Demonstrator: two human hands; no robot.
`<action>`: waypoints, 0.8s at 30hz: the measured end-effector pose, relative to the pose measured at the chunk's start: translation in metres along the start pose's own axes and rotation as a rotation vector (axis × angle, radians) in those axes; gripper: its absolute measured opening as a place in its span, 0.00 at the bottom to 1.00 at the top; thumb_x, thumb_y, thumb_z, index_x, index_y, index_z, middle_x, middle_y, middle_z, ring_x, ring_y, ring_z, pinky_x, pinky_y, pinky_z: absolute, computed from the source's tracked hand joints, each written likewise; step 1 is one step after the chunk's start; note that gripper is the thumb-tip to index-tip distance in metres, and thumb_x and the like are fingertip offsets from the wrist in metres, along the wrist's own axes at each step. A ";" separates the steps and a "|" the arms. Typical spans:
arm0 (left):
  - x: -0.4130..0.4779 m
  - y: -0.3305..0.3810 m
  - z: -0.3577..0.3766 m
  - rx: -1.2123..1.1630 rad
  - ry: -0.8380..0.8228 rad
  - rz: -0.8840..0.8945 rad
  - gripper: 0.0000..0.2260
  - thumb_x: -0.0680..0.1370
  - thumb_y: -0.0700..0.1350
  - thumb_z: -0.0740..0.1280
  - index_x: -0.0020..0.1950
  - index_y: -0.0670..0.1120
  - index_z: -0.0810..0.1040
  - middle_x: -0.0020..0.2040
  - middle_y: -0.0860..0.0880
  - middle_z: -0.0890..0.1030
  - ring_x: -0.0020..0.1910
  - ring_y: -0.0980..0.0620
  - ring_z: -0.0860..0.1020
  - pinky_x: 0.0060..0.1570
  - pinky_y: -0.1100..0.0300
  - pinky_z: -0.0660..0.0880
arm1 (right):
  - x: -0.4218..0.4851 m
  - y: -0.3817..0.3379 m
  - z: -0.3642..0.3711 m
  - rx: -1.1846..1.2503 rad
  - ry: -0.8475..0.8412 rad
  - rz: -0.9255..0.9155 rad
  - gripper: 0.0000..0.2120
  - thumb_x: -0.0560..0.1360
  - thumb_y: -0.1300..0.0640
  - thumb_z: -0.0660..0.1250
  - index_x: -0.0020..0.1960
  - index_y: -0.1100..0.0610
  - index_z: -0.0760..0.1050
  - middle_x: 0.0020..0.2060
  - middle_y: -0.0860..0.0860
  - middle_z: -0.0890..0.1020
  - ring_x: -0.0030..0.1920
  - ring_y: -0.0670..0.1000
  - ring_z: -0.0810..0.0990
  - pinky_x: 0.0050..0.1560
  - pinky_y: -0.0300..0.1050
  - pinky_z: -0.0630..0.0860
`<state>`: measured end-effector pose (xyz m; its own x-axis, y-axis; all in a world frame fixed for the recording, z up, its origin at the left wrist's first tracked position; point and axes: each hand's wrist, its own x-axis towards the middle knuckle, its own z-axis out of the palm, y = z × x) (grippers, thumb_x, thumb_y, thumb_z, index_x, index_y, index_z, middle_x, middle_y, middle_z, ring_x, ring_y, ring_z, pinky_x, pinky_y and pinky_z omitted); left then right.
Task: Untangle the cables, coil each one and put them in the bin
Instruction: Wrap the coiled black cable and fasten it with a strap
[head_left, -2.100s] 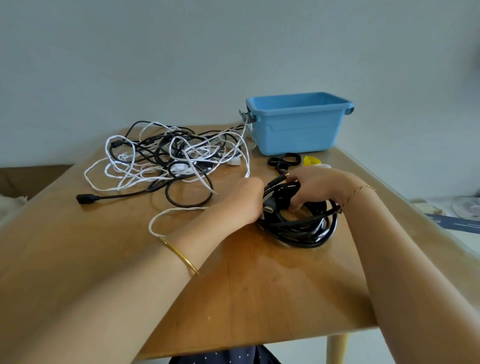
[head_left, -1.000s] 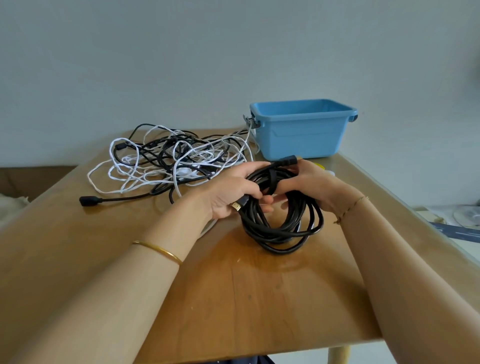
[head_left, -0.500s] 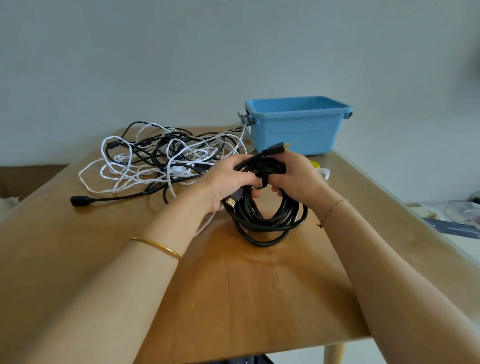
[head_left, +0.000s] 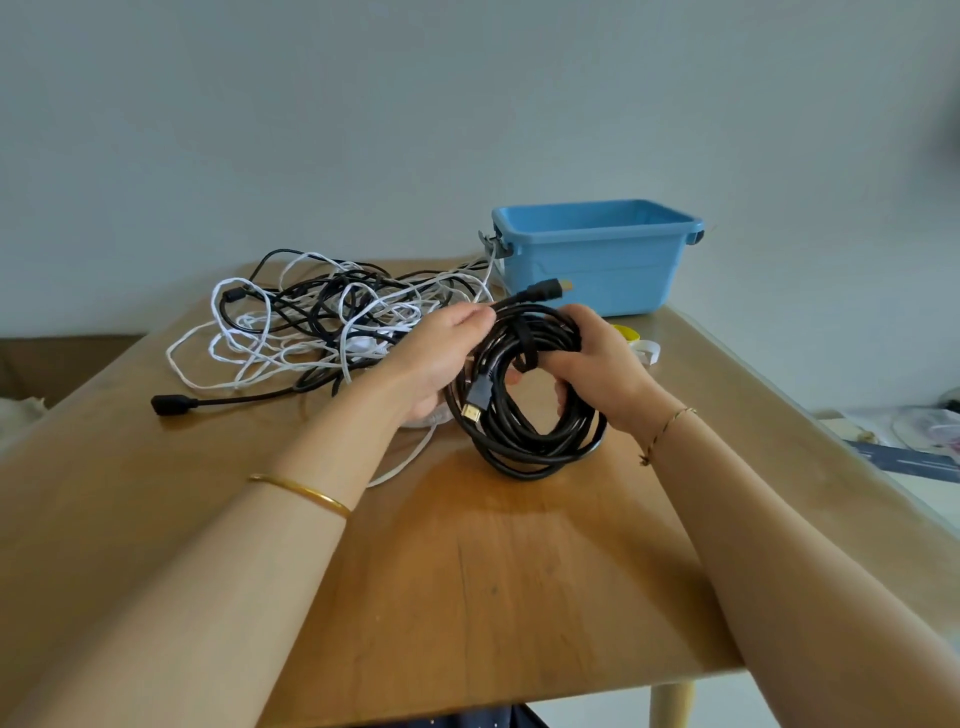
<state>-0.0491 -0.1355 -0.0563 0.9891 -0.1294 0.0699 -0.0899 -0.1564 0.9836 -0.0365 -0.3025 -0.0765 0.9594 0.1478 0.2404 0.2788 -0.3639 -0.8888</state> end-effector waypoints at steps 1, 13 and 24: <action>0.003 -0.002 -0.001 0.039 0.072 0.031 0.14 0.84 0.46 0.55 0.64 0.45 0.75 0.51 0.52 0.80 0.50 0.55 0.79 0.54 0.58 0.77 | -0.001 0.000 -0.001 -0.009 -0.026 0.005 0.12 0.75 0.65 0.66 0.56 0.57 0.69 0.30 0.53 0.75 0.23 0.51 0.74 0.28 0.48 0.77; 0.018 0.013 0.009 0.240 0.131 0.068 0.13 0.83 0.46 0.54 0.56 0.48 0.78 0.51 0.52 0.76 0.56 0.52 0.73 0.56 0.57 0.70 | -0.004 -0.014 0.003 -0.155 -0.143 -0.114 0.09 0.75 0.65 0.66 0.52 0.55 0.71 0.22 0.46 0.73 0.21 0.50 0.71 0.24 0.42 0.74; 0.010 -0.003 0.004 0.029 0.064 -0.037 0.12 0.84 0.47 0.52 0.54 0.53 0.75 0.57 0.44 0.78 0.57 0.45 0.77 0.57 0.48 0.75 | 0.001 -0.003 -0.002 -0.053 0.098 -0.049 0.09 0.75 0.66 0.65 0.52 0.58 0.70 0.30 0.52 0.74 0.18 0.46 0.70 0.21 0.38 0.70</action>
<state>-0.0397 -0.1402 -0.0597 0.9972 -0.0599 0.0447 -0.0552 -0.1884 0.9805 -0.0364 -0.3029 -0.0733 0.9436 0.0771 0.3220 0.3247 -0.4072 -0.8537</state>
